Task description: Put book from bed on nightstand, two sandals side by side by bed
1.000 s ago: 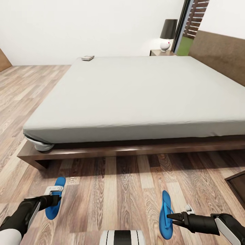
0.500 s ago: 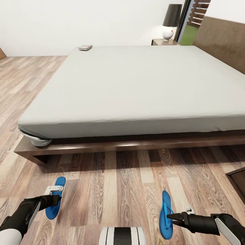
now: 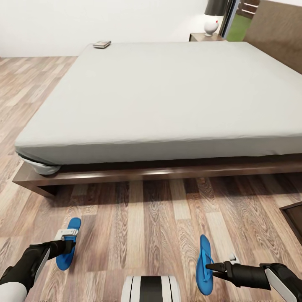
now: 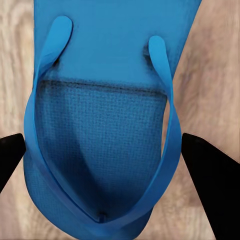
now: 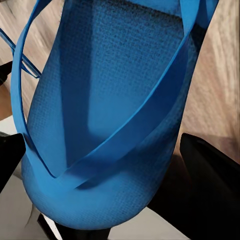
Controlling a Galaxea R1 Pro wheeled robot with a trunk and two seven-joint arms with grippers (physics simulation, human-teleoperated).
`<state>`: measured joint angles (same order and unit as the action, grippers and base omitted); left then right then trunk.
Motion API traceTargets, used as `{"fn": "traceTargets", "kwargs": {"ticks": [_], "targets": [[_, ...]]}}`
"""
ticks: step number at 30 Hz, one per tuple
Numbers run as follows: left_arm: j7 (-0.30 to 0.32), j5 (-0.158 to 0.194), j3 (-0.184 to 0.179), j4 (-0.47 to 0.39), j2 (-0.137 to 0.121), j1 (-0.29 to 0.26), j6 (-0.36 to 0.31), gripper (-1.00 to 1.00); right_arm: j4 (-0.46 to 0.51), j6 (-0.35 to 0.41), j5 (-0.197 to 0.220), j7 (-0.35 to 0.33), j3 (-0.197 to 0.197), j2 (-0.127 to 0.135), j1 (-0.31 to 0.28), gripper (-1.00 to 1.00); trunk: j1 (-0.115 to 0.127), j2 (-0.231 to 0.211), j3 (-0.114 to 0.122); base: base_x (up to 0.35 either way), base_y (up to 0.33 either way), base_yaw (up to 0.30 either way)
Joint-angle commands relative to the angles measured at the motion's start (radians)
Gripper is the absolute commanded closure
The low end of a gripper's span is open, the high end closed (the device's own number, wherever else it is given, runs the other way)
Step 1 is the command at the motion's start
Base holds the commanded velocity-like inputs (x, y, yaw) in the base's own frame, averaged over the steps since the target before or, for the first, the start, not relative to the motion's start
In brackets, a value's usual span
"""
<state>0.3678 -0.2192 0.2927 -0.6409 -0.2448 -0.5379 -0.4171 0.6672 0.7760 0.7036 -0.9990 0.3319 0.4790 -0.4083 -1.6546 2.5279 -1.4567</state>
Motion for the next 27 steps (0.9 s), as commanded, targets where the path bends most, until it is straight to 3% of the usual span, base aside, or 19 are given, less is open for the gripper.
{"fn": "traceTargets", "kwargs": {"ticks": [1,9,15,20,27], "targets": [[0.010,-0.010,0.006,-0.002,0.001,-0.001,-0.004,1.00,0.000,0.006,0.009,0.000,0.004,0.001,-0.001,1.00,0.000,0.001,-0.005,0.000,0.000,0.000],[0.009,-0.008,0.008,-0.003,0.001,-0.001,0.008,1.00,0.000,0.006,0.009,0.000,0.004,0.001,-0.001,1.00,-0.004,0.002,-0.036,0.000,0.000,0.000],[0.007,-0.004,0.008,0.000,0.003,-0.001,0.135,1.00,0.000,0.006,0.009,0.000,0.004,0.001,-0.001,1.00,-0.004,0.002,-0.036,0.000,0.000,0.000],[0.007,-0.002,0.009,0.001,0.004,-0.001,0.155,1.00,0.000,0.006,0.010,0.000,0.004,0.001,-0.001,1.00,-0.004,0.002,-0.036,0.000,0.000,0.000],[0.007,-0.002,0.040,0.001,0.004,-0.001,0.159,1.00,0.000,0.006,0.009,0.000,0.004,0.001,-0.001,1.00,-0.004,0.002,-0.036,0.000,0.000,0.000]]}}
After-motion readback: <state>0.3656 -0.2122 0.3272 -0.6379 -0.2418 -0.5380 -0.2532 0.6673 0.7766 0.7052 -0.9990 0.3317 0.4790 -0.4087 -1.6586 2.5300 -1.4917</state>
